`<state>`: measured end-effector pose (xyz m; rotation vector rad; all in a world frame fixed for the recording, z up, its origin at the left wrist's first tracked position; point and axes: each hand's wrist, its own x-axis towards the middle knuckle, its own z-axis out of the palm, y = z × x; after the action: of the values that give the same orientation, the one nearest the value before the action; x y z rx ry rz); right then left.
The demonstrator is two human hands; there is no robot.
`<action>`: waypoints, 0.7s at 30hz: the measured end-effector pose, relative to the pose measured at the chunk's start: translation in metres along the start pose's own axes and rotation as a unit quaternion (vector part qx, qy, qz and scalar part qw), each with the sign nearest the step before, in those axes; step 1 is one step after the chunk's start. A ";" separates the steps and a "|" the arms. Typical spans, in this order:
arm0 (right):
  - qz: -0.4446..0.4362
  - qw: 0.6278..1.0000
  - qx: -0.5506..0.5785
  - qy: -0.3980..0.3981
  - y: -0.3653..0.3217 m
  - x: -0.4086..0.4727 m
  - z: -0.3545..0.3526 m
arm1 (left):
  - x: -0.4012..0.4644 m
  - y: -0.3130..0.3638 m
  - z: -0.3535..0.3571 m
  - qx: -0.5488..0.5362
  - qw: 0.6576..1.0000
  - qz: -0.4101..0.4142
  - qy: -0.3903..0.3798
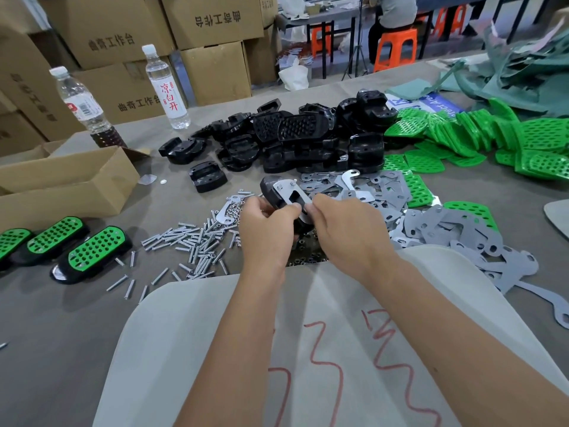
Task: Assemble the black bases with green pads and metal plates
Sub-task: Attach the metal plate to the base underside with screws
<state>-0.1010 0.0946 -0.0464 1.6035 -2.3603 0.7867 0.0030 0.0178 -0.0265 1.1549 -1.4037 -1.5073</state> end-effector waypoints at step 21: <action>-0.029 0.999 0.026 -0.004 -0.006 0.001 -0.005 | -0.004 0.004 -0.001 -0.034 0.999 -0.005 0.016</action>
<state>-0.0965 0.0943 -0.0400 1.6896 -2.3050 0.8385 0.0052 0.0203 -0.0219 1.1417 -1.3170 -1.5252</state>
